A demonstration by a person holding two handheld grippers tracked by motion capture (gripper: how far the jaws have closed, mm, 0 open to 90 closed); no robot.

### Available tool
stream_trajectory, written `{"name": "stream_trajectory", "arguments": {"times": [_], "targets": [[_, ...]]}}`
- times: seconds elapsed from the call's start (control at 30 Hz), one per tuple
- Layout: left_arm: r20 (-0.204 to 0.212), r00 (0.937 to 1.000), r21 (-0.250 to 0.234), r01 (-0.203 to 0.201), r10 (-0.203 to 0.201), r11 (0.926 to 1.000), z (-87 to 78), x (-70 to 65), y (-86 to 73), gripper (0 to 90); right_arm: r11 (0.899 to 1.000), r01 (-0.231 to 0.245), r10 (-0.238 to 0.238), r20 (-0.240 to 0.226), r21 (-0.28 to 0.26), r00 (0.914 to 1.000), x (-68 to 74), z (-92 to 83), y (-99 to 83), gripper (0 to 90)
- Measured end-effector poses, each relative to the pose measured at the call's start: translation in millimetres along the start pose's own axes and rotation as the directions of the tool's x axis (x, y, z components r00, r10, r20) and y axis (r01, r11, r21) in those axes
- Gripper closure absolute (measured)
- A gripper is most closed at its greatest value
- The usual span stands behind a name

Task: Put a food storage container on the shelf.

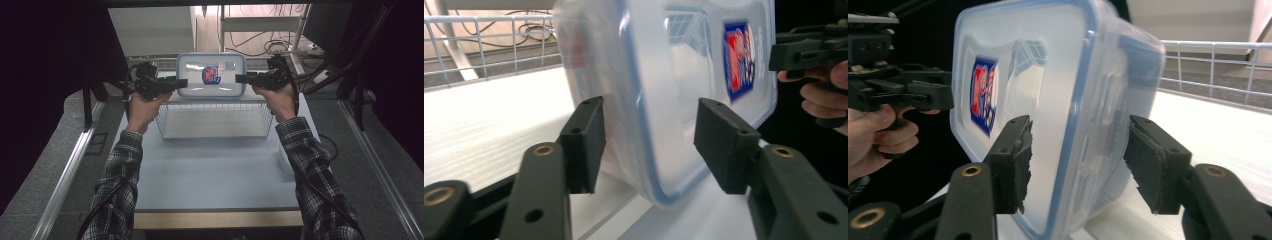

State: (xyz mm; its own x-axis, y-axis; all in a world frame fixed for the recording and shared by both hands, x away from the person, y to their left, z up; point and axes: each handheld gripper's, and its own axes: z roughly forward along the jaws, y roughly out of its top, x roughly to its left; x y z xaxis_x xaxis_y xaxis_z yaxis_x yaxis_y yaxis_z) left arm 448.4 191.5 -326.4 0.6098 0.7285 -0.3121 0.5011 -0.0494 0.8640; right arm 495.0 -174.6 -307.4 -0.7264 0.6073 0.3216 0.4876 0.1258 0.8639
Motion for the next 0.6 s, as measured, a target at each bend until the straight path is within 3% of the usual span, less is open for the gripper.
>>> {"name": "stream_trajectory", "arguments": {"times": [0.13, 0.37, 0.5, 0.57, 0.6], "targets": [[-0.015, 0.9999, 0.024, 0.002, -0.002, 0.9997, 6.1, 3.1, -2.5, 45.6, 1.000, -0.009, 0.009, 0.011, -0.003, 0.9999, -1.5, 2.3, -1.0, 41.3], [-0.004, 0.9998, 0.013, 0.021, -0.021, 0.9997, 7.7, 4.2, -3.3, 44.8, 1.000, -0.022, 0.022, 0.025, -0.003, 0.9995, -3.8, 3.7, -0.5, 39.0], [-0.003, 0.9995, -0.007, 0.031, -0.031, 0.9995, 4.5, 2.6, -1.9, 43.0, 1.000, 0.022, -0.024, 0.100, 0.022, 0.9947, 1.3, 4.3, -0.1, 36.9], [-0.006, 0.9996, -0.012, 0.029, -0.029, 0.9995, 3.8, 2.6, -1.5, 43.3, 0.999, 0.026, -0.029, 0.110, 0.030, 0.9935, 1.9, 5.3, -0.8, 37.5], [-0.010, 0.9996, -0.008, 0.028, -0.028, 0.9996, 3.7, 2.1, -0.5, 43.7, 1.000, 0.007, -0.009, 0.089, 0.024, 0.9960, 0.9, 6.9, -2.3, 42.1]]}}
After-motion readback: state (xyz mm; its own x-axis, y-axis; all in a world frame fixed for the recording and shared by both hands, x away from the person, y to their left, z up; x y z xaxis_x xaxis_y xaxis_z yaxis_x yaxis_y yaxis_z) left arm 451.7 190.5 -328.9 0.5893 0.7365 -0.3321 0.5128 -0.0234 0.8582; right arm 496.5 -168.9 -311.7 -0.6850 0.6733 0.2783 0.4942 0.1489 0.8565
